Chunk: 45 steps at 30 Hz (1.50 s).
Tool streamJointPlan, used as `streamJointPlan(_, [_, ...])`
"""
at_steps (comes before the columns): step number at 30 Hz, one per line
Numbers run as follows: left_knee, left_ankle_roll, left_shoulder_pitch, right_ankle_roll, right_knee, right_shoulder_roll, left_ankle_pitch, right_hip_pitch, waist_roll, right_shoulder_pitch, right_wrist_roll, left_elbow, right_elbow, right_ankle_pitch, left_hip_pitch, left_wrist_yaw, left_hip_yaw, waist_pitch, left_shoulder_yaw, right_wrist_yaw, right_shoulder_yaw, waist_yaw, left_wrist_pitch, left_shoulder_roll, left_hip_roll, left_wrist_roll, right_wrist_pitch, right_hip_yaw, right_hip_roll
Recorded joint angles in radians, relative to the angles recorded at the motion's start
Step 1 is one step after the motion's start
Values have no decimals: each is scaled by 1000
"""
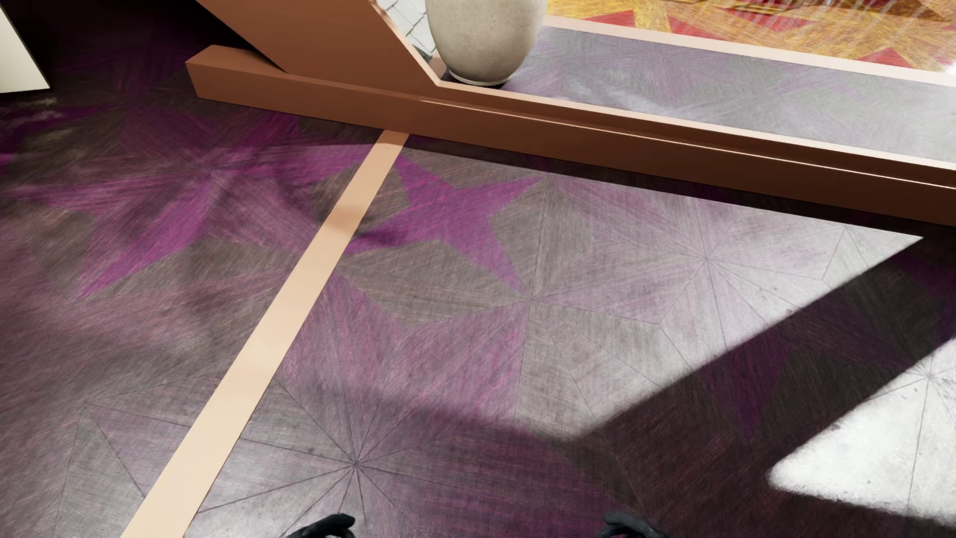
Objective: Sit down on the dark gray box
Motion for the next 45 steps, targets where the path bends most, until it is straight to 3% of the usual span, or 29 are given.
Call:
streamJointPlan(4, [226,-18,-158,8,251,0,-31,-223,4,-160,-15,-74,-58,-41,-202,-33,-48,130,-131,-6,101,-16,-5,10,25,29,13,37,-16])
streamJointPlan(6, [378,-56,-263,33,434,-14,-56,-402,0,-248,-14,-175,-137,-82,-364,-54,-80,212,-234,-13,150,-21,-23,42,56,54,8,49,-41])
streamJointPlan(9, [616,-72,-445,50,700,-53,-107,-633,0,-380,-19,-342,-255,-149,-583,-77,-119,364,-428,-43,259,-18,-62,99,78,107,-17,59,-69])
streamJointPlan(12, [853,-92,-642,67,954,-150,-153,-879,5,-508,-62,-473,-440,-203,-824,-106,-176,495,-607,8,362,-15,-97,152,85,153,-60,85,-92])
streamJointPlan(13, [933,-107,-710,79,1039,-207,-170,-959,6,-548,-53,-541,-540,-221,-903,-119,-193,535,-670,25,395,-16,-127,186,92,172,-77,98,-101])
streamJointPlan(14, [1013,-116,-779,93,1121,-278,-188,-1036,9,-584,-20,-619,-654,-240,-978,-106,-211,574,-734,-8,419,-17,-135,227,94,166,-88,111,-112])
streamJointPlan(16, [1165,-137,-895,112,1284,-423,-218,-1187,13,-672,49,-804,-861,-266,-1121,35,-244,645,-826,-64,455,-23,-129,338,96,105,-113,132,-134])
streamJointPlan(19, [1376,-170,-1007,151,1488,-584,-257,-1390,14,-808,166,-1041,-1082,-296,-1320,307,-296,735,-885,-241,538,-22,-132,514,112,-3,-158,169,-142])
streamJointPlan(22, [1561,-193,-923,181,1676,-734,-294,-1551,19,-797,240,-1201,-1309,-319,-1469,503,-339,795,-765,-380,503,-18,-161,639,111,-23,-221,206,-156])
streamJointPlan(25, [1695,-207,-811,199,1813,-802,-311,-1638,19,-690,252,-1284,-1426,-328,-1552,569,-365,829,-618,-460,388,-14,-176,690,114,-20,-260,230,-171])
streamJointPlan(28, [1764,-212,-703,194,1882,-776,-300,-1645,20,-609,227,-1285,-1422,-308,-1557,558,-379,820,-514,-445,316,-19,-165,680,117,-5,-249,238,-173])
streamJointPlan(31, [1784,-213,-607,182,1906,-705,-269,-1595,25,-532,194,-1204,-1345,-267,-1498,481,-375,793,-412,-378,260,-21,-149,602,124,15,-217,242,-175])
streamJointPlan(37, [1783,-204,-392,163,1905,-391,-238,-1416,30,-303,74,-931,-1076,-241,-1317,325,-353,692,-201,-257,54,-27,-126,340,147,61,-167,230,-186])
streamJointPlan(41, [1763,-194,-315,141,1891,-165,-222,-1339,19,-219,36,-774,-901,-229,-1229,291,-343,623,-118,-280,-56,-36,-117,208,144,65,-144,226,-173])
streamJointPlan(45, [1750,-181,-283,107,1886,-126,-212,-1287,6,-225,54,-657,-771,-216,-1158,321,-334,570,-98,-309,-25,-41,-91,166,138,25,-130,220,-142])
